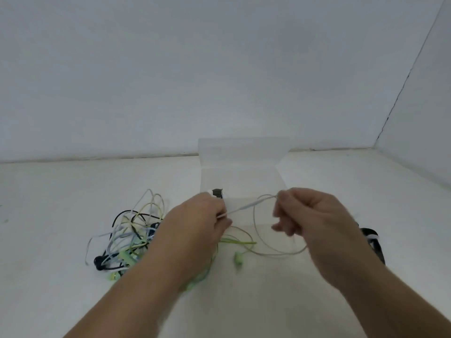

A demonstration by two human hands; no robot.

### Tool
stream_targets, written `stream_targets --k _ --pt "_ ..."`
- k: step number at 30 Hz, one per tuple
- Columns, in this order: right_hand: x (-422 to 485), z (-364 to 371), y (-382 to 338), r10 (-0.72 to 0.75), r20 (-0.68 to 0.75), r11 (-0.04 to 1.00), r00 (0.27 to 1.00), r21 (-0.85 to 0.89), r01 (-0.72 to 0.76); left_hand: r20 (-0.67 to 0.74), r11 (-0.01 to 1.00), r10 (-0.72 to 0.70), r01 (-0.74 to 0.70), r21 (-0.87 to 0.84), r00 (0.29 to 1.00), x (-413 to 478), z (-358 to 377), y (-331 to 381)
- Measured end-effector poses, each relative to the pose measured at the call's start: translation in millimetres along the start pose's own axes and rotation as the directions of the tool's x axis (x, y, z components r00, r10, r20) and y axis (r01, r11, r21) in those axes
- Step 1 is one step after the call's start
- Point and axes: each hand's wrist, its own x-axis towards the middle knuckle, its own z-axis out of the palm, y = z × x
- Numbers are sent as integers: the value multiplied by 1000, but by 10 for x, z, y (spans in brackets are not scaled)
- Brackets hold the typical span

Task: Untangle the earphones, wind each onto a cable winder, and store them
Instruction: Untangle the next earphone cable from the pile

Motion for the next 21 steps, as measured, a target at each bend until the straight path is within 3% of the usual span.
stream_targets --k 2,5,8,14,17,19,21 --pt "26 -78 -37 41 -38 977 998 209 -32 21 998 -55 55 -29 998 -16 -61 -110" --pt "42 -177 -101 92 -20 853 996 517 -68 78 988 -152 155 -25 985 -28 -177 -213" --pt "66 -227 -98 120 0 771 993 630 -93 97 981 -174 181 -75 980 -34 -264 -242" --pt "88 -193 -40 168 -16 843 986 521 -135 30 985 -146 148 -89 989 -73 -299 -317" --pt "47 -203 -57 168 82 957 982 225 -183 -31 981 -154 150 -125 988 -59 -290 -369" --pt "5 -246 -107 206 242 970 948 76 -230 -101 950 -240 212 -229 966 -42 -326 -429" --pt "-15 -293 -154 236 293 968 926 -151 -199 -176 915 -315 249 -318 933 -28 -368 -488"
